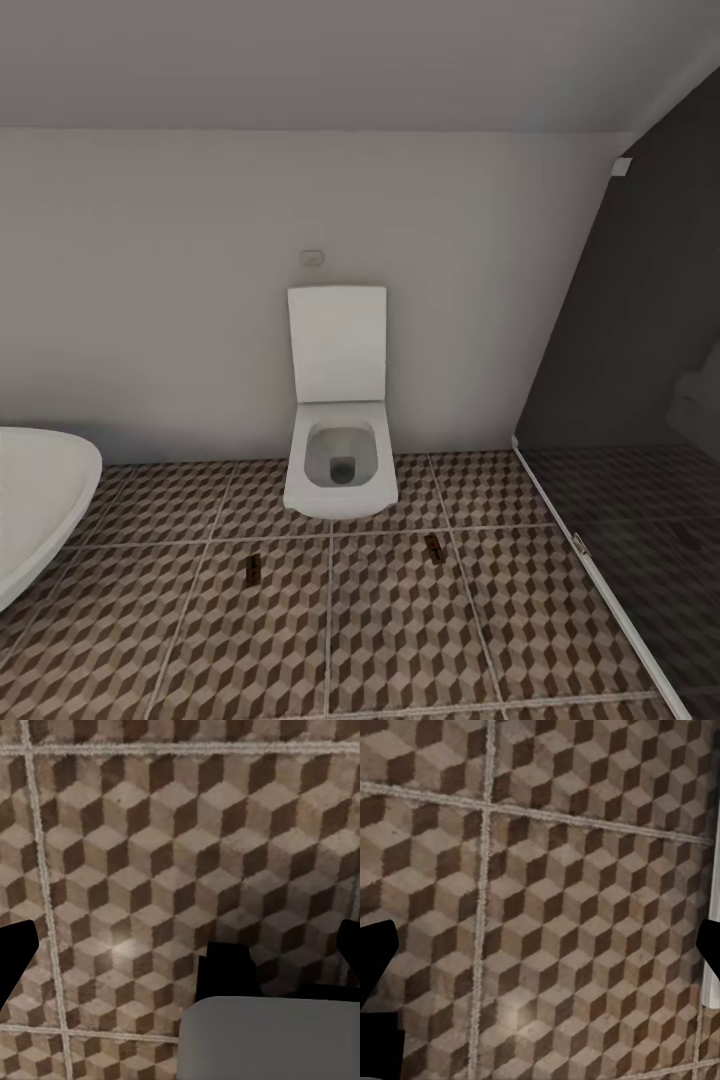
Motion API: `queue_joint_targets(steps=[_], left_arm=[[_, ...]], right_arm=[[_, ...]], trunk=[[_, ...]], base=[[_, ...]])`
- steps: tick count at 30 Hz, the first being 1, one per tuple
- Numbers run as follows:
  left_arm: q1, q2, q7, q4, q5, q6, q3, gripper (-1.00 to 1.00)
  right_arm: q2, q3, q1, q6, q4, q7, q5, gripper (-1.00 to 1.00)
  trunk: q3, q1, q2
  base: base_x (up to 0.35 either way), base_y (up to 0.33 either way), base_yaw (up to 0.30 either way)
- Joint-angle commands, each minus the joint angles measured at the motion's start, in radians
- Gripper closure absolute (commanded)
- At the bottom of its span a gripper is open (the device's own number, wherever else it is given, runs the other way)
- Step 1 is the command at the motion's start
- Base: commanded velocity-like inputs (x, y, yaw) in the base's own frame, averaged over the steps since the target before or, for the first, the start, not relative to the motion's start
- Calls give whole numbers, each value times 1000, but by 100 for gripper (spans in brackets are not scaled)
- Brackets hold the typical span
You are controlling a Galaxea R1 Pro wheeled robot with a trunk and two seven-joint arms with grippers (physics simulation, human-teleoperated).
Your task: Take the four mousetraps from the cabinet in the bathroom and place them on the bathroom floor. Make sure all four end up on the same floor surface, and ensure that at least two of them are either under or directly next to the same bathroom sink.
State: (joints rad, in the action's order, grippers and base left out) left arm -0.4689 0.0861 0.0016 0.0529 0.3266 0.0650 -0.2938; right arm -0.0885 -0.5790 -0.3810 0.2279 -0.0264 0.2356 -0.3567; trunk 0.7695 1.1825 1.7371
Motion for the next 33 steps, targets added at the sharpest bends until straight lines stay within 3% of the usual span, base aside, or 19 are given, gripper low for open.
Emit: queue_joint_targets(steps=[1, 33], left_arm=[[-1, 0, 0, 1, 9, 2, -8, -100], [-1, 0, 0, 1, 9, 2, -8, -100]], right_arm=[[1, -8, -1, 5, -3, 0, -8, -100], [1, -8, -1, 5, -3, 0, -8, -100]], trunk=[[1, 0, 0], [1, 0, 0]], base=[[0, 0, 0], [0, 0, 0]])
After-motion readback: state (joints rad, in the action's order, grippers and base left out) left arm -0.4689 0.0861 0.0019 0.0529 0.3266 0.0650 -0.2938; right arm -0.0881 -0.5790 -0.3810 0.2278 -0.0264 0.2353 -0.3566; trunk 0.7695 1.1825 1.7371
